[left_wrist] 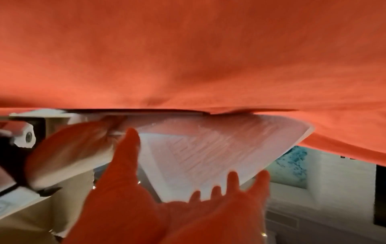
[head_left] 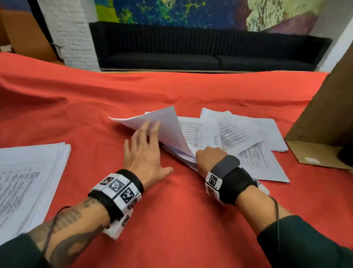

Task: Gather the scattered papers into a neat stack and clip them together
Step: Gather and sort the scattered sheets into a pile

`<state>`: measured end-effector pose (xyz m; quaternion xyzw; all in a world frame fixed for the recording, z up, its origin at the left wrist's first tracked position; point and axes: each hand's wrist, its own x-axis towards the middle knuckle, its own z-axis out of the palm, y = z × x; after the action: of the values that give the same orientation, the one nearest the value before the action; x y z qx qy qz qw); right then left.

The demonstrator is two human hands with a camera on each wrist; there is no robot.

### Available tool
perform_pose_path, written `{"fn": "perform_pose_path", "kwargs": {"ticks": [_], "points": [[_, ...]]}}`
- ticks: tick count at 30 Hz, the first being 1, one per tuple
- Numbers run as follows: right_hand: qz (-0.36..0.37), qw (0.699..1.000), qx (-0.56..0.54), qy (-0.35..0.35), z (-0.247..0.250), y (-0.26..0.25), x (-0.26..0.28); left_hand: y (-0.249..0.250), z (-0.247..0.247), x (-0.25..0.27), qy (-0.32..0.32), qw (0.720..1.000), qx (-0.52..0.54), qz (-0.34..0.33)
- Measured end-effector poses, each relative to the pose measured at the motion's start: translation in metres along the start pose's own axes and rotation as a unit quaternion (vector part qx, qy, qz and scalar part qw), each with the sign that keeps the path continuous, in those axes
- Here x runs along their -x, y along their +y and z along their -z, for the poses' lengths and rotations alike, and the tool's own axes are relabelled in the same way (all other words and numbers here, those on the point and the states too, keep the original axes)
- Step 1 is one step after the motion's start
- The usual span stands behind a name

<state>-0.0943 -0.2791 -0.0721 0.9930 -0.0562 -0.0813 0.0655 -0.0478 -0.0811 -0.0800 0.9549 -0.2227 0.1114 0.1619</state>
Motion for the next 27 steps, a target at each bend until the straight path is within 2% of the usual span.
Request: {"fn": "perform_pose_path", "kwargs": {"ticks": [2, 3, 5, 7, 9, 12, 17, 19, 21, 27], "points": [[0.009, 1.0, 0.011, 0.001, -0.004, -0.01, 0.015, 0.004, 0.01, 0.005, 0.067, 0.997, -0.009, -0.024], [0.011, 1.0, 0.014, -0.001, -0.007, -0.013, 0.022, 0.004, 0.015, 0.009, 0.063, 0.997, -0.02, -0.039], [0.021, 1.0, 0.021, -0.01, -0.01, -0.017, 0.034, 0.006, 0.023, 0.021, 0.023, 0.994, -0.074, -0.083], [0.03, 0.999, 0.018, -0.016, -0.01, -0.022, 0.044, 0.01, 0.027, 0.033, -0.03, 0.978, -0.149, -0.143], [0.026, 0.999, -0.009, -0.022, -0.01, -0.026, 0.054, 0.014, 0.023, 0.042, -0.101, 0.962, -0.173, -0.184], [-0.01, 0.997, -0.062, -0.033, -0.007, -0.022, 0.06, 0.012, 0.017, 0.047, -0.205, 0.964, -0.105, -0.135], [-0.123, 0.973, -0.196, -0.018, 0.001, 0.016, 0.046, 0.004, 0.012, 0.041, -0.228, 0.964, -0.087, -0.108], [-0.15, 0.969, -0.189, -0.063, -0.002, 0.025, 0.041, 0.004, 0.011, 0.041, -0.236, 0.961, -0.089, -0.11], [-0.147, 0.969, -0.169, -0.1, -0.007, 0.033, 0.029, 0.005, 0.008, 0.037, -0.23, 0.96, -0.093, -0.13], [-0.093, 0.992, -0.026, -0.075, -0.014, 0.038, 0.006, 0.004, 0.014, 0.043, -0.229, 0.955, -0.113, -0.151]]}}
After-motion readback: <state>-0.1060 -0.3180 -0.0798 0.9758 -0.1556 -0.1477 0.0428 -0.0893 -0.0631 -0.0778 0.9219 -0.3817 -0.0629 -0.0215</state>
